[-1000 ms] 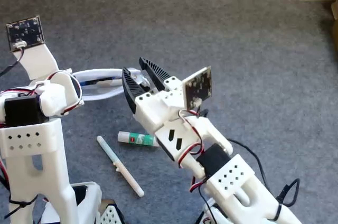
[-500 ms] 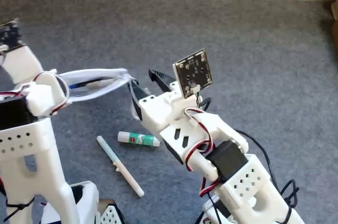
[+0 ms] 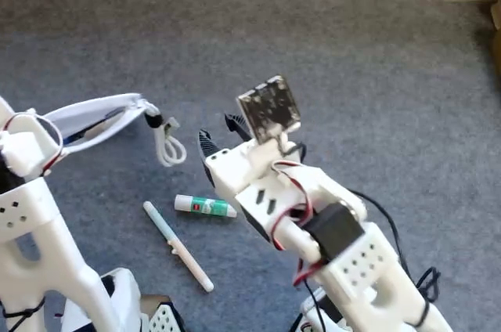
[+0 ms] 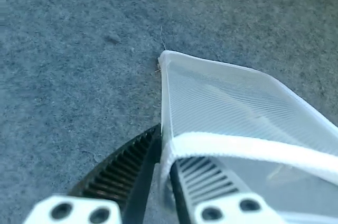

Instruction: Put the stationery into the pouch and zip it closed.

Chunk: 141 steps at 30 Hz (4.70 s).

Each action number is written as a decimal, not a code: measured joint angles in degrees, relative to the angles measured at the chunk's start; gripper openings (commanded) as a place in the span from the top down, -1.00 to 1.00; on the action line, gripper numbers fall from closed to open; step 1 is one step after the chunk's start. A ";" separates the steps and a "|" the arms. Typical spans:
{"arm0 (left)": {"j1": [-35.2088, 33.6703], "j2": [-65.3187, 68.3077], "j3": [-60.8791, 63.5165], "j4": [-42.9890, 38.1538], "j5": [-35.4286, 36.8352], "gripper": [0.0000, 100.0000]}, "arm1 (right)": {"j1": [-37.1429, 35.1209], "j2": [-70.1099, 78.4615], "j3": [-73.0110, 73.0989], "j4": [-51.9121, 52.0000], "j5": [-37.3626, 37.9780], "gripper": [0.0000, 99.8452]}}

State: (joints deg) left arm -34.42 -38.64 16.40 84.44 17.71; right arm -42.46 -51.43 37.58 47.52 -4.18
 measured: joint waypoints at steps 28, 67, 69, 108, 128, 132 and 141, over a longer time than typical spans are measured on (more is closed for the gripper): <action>-10.02 0.00 0.00 -0.70 1.05 0.99 | -17.85 41.93 0.00 -13.27 -3.52 0.69; -12.40 0.00 0.00 -0.70 1.05 0.99 | -19.52 61.80 -7.65 -15.91 6.33 0.99; -12.40 0.00 0.00 -0.70 1.05 0.99 | -19.52 61.80 -8.97 -12.48 6.33 0.99; 8.00 0.00 0.00 -0.70 1.05 0.99 | -12.40 17.58 -4.57 14.95 6.86 0.99; 22.24 0.00 0.00 -0.70 1.14 0.99 | -12.40 -11.96 -4.57 10.11 6.86 0.99; 22.24 0.00 0.00 -0.70 1.14 0.99 | -12.40 -14.42 -4.57 5.36 6.86 0.99; 22.24 0.00 0.00 -0.70 1.14 0.99 | -12.40 -14.77 -4.57 -4.66 6.86 0.99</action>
State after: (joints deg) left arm -12.18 -38.64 16.40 83.74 18.86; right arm -54.86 -66.20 33.01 42.86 2.68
